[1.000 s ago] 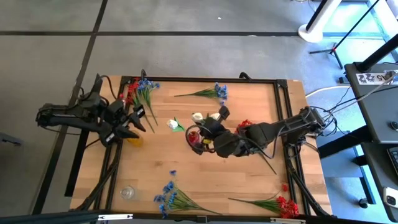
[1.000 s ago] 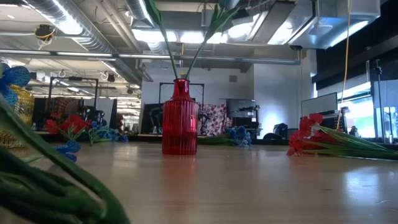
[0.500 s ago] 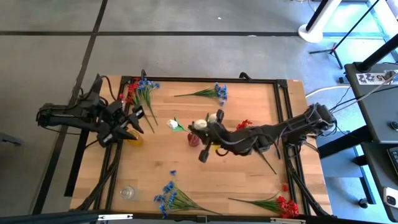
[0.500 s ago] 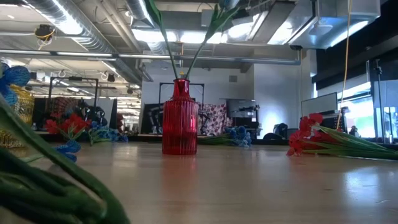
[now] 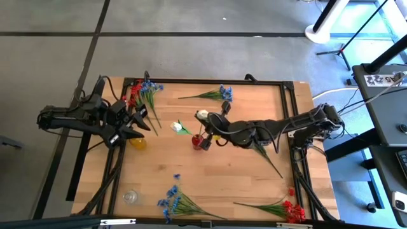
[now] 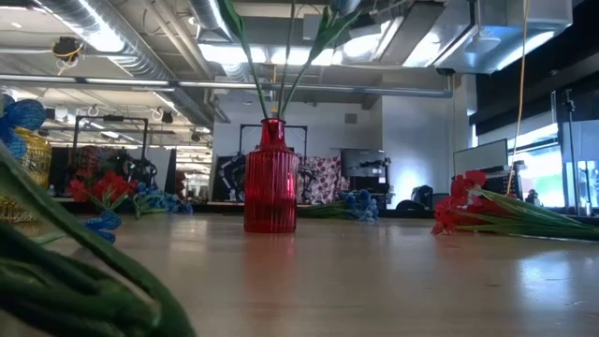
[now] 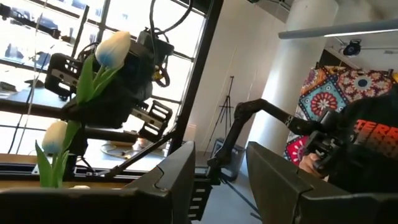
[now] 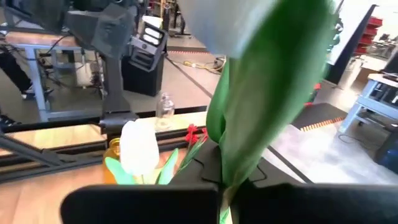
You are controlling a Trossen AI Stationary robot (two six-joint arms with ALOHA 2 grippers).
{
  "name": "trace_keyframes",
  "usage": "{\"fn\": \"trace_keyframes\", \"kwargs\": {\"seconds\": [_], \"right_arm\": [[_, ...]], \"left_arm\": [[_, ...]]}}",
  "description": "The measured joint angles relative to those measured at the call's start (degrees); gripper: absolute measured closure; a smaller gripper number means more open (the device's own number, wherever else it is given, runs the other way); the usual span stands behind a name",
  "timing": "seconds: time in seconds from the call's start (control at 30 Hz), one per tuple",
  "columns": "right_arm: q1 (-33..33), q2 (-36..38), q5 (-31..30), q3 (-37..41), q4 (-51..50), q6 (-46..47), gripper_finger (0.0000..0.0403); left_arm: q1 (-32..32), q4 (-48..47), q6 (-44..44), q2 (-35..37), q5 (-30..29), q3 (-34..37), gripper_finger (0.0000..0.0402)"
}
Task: Sort flowers into vase by color
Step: Put the white flower into the red vase
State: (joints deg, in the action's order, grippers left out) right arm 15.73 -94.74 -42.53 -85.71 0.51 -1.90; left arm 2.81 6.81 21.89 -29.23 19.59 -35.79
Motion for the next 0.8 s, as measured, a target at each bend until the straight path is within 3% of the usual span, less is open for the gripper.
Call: {"fn": "trace_keyframes", "kwargs": {"seconds": [0.43,0.57,0.8], "right_arm": [[0.0,-2.1,1.2,0.0,-0.3,0.0,0.0399],[0.0,-2.1,2.6,0.0,-5.2,3.5,0.0373],[0.0,-2.1,7.2,-0.6,-12.7,14.2,0.0299]], "left_arm": [[0.0,0.1,2.5,-0.6,0.0,0.0,0.0262],[0.0,0.1,11.4,-0.8,0.9,0.0,0.0262],[0.0,0.1,13.8,-0.8,-4.1,0.0,0.0262]]}}
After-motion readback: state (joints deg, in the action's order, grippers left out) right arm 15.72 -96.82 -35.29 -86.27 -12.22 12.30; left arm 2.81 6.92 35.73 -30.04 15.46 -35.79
